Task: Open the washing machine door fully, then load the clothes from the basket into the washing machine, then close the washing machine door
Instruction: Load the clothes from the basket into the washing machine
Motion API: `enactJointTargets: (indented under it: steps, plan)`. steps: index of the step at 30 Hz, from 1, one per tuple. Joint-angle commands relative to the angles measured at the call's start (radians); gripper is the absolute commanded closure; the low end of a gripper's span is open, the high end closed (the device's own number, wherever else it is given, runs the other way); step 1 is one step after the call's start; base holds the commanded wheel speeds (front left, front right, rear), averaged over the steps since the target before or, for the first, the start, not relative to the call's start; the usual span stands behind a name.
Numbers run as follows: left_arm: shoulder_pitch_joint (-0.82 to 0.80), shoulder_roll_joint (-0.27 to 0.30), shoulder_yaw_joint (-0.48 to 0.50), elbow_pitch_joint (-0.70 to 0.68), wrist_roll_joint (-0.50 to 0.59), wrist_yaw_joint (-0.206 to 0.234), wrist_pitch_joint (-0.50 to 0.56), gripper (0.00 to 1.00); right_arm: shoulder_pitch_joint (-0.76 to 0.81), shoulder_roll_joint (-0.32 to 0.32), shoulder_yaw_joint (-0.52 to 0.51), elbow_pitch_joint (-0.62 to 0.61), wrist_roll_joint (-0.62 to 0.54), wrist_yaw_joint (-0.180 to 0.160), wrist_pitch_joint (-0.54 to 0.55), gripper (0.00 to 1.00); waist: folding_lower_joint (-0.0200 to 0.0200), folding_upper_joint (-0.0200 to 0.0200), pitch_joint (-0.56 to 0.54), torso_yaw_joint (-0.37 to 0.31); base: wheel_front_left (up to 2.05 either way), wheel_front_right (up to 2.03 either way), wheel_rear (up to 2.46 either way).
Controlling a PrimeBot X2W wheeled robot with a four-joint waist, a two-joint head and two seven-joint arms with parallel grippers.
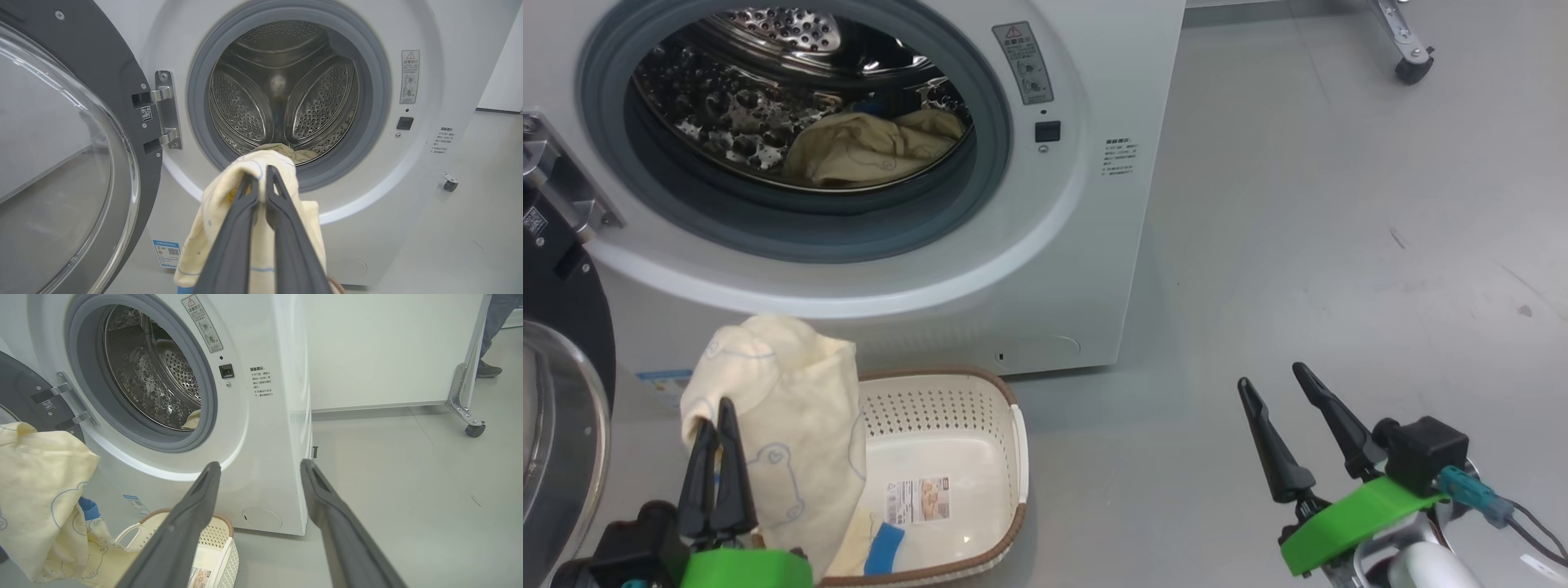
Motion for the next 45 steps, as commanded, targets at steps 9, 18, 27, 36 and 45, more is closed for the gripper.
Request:
enactJointTargets:
  steps: [9, 18, 27, 36, 45]
  plan:
    - [0.031, 0.007, 0.057, -0.028, 0.020, 0.024, -0.014, 1.00, 0.004, -0.018, 0.001, -0.043, -0.020, -0.003, -0.007, 0.00, 0.0001, -0.0001, -0.008, -0.016, 0.00, 0.00, 0.00]
    - [0.045, 0.001, 0.069, -0.018, 0.017, 0.020, -0.014, 1.00, 0.005, -0.023, -0.009, -0.059, -0.039, -0.003, -0.007, 0.00, 0.0001, -0.0001, -0.008, -0.019, 0.00, 0.00, 0.00]
    - [0.034, -0.008, 0.076, -0.012, 0.018, 0.016, -0.014, 1.00, 0.002, -0.020, -0.029, -0.072, -0.056, -0.003, -0.007, 0.00, 0.0001, -0.0001, 0.010, -0.029, 0.00, 0.00, 0.00]
    - [-0.009, -0.012, 0.084, -0.020, 0.016, 0.004, -0.014, 1.00, -0.018, -0.015, -0.031, -0.087, -0.060, -0.003, -0.007, 0.00, 0.0001, -0.0001, 0.068, -0.039, 0.00, 0.00, 0.00]
    - [-0.091, -0.015, 0.081, -0.029, 0.018, -0.017, -0.014, 1.00, -0.066, 0.000, -0.047, -0.110, -0.070, -0.003, -0.007, 0.00, 0.0001, -0.0001, 0.221, -0.036, 0.00, 0.00, 0.00]
